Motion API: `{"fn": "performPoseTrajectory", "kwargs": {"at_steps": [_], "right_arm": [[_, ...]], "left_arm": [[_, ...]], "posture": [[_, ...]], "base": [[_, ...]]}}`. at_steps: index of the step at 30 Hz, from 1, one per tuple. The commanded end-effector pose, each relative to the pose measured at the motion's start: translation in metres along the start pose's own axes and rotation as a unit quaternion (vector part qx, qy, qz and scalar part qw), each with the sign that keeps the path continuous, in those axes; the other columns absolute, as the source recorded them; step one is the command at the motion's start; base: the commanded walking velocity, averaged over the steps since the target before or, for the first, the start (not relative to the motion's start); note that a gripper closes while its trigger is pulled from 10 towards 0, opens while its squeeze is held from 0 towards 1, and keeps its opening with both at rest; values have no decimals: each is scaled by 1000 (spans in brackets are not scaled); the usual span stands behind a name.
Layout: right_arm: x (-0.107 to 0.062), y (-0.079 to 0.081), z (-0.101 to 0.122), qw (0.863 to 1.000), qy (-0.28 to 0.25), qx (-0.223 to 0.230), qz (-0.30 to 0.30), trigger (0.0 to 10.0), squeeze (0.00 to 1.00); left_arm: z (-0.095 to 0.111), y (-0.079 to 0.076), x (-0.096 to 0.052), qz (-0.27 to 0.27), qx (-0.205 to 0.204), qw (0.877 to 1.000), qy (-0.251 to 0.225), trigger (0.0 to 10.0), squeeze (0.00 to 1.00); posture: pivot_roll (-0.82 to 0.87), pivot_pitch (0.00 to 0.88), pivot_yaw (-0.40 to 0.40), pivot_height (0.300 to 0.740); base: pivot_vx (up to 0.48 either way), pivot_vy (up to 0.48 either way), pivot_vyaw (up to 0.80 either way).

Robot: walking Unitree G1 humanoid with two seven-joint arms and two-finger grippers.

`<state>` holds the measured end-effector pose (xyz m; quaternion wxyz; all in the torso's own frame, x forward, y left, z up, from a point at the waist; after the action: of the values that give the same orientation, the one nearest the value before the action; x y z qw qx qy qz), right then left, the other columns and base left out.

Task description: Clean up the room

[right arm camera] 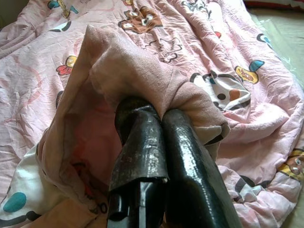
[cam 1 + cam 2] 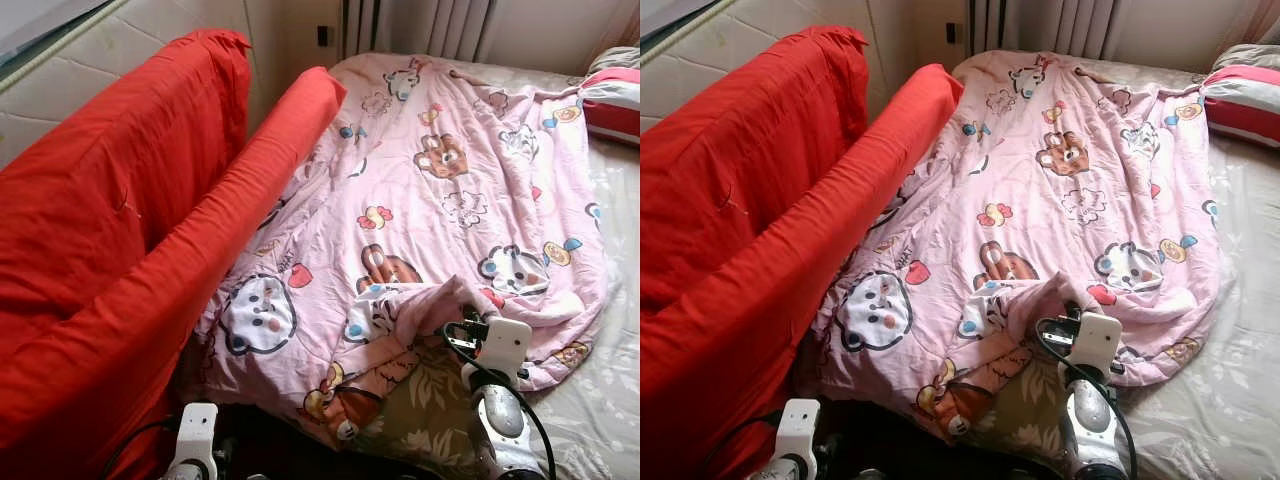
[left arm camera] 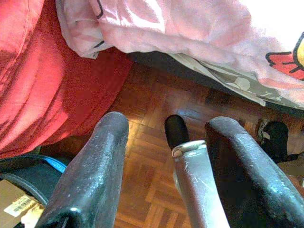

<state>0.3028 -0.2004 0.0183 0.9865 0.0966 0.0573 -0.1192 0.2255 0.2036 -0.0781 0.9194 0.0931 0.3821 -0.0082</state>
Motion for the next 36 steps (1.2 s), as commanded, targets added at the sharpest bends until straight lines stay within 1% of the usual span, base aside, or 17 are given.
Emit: {"fn": "performPoseTrajectory", "kwargs": {"at_steps": [1,7,36], "right_arm": [[0,3,1,1000,-5,0,3,10000,0],[0,2,1,1000,-4,0,3,10000,0],[0,3,0,1000,-2,-1,3,10000,0]], "left_arm": [[-11,-1,-3,-4,8,1000,16,10000,0],[-10,-1,-3,-4,7,1000,16,10000,0],[-9,0,-2,-4,6,1000,13,10000,0]], "posture": [[-66,189,41,740],[-65,189,41,740],[-64,190,40,740]], "base": [[0,0,0],[0,0,0],[-325,0,0]]}}
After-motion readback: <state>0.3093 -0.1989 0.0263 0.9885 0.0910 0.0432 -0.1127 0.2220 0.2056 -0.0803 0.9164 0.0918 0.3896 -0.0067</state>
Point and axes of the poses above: a point about 5 cm out from each wrist's last joint towards the gripper, its own x axis pointing out of the wrist towards the gripper, its own z axis along the axis of the wrist's last joint, y = z × x, the point moved 2 cm from there along x, pointing out of the wrist towards the gripper, and after that the axes turned 8 degrees about x, right-handed, at the moved point
